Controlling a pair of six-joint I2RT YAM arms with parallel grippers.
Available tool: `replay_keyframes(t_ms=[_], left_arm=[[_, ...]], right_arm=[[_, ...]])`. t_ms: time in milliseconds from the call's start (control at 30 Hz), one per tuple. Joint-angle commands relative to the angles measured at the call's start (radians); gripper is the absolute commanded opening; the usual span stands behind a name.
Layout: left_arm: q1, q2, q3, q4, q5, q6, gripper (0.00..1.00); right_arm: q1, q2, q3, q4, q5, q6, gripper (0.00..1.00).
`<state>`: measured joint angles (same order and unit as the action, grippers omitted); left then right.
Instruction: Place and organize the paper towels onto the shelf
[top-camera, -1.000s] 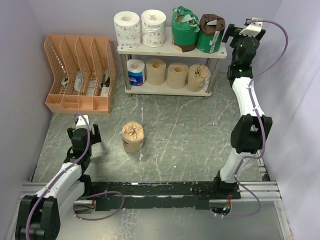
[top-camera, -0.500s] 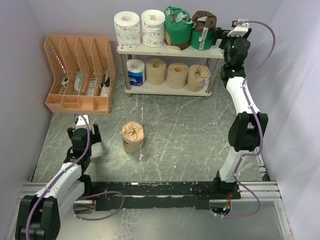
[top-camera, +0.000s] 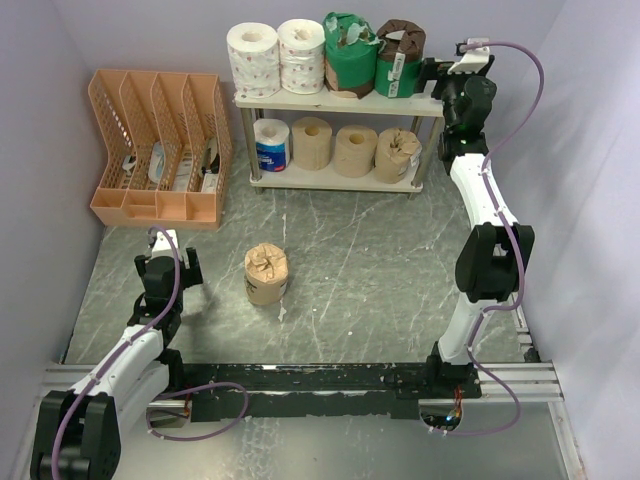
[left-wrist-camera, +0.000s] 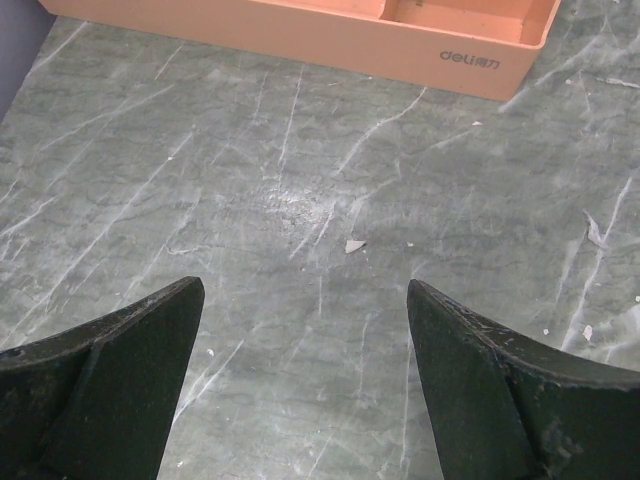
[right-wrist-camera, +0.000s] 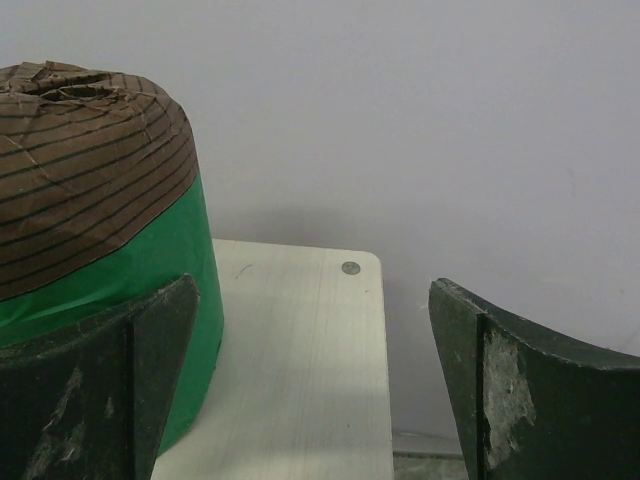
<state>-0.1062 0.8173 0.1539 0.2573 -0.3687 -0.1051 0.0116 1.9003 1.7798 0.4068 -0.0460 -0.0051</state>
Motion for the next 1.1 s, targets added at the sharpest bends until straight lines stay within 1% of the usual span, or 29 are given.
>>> replay_keyframes(t_ms=[0, 67, 133, 200, 267, 333, 433, 567, 633, 767, 867, 1067], left_arm=[[0.008, -0.01, -0.01, 0.034, 0.019, 0.0, 0.94], [0.01, -0.01, -0.01, 0.034, 0.02, -0.001, 0.94], [0.012, -0.009, -0.01, 0.034, 0.024, -0.001, 0.94], [0.019, -0.008, -0.01, 0.035, 0.03, -0.002, 0.94], [0.024, -0.006, -0.008, 0.035, 0.034, -0.002, 0.94], [0.025, -0.006, -0.009, 0.035, 0.034, -0.003, 0.94], [0.025, -0.008, -0.01, 0.035, 0.034, -0.002, 0.94], [0.025, -0.011, -0.011, 0.036, 0.039, -0.001, 0.94], [0.025, -0.014, -0.011, 0.035, 0.04, -0.001, 0.94], [0.025, -0.016, -0.012, 0.036, 0.041, 0.001, 0.94], [0.025, -0.017, -0.013, 0.036, 0.041, 0.0, 0.94], [0.029, -0.015, -0.011, 0.034, 0.034, -0.006, 0.94]], right_arm=[[0.014, -0.007, -0.009, 0.03, -0.061, 0.019, 1.0], [0.022, -0.016, -0.009, 0.015, -0.048, 0.008, 1.0], [0.043, -0.07, -0.056, 0.017, 0.011, -0.015, 0.98], [0.072, -0.174, -0.175, 0.094, 0.1, -0.011, 0.98], [0.11, -0.288, -0.299, 0.164, 0.151, 0.02, 0.99], [0.16, -0.361, -0.369, 0.173, 0.202, 0.021, 0.99], [0.239, -0.424, -0.417, 0.135, 0.259, -0.019, 1.0], [0.279, -0.472, -0.458, 0.128, 0.289, -0.042, 1.0], [0.28, -0.466, -0.452, 0.126, 0.293, -0.054, 1.0], [0.28, -0.393, -0.379, 0.106, 0.29, -0.092, 1.0], [0.28, -0.31, -0.288, 0.077, 0.289, -0.119, 1.0], [0.28, -0.134, -0.075, 0.027, 0.384, -0.163, 1.0]])
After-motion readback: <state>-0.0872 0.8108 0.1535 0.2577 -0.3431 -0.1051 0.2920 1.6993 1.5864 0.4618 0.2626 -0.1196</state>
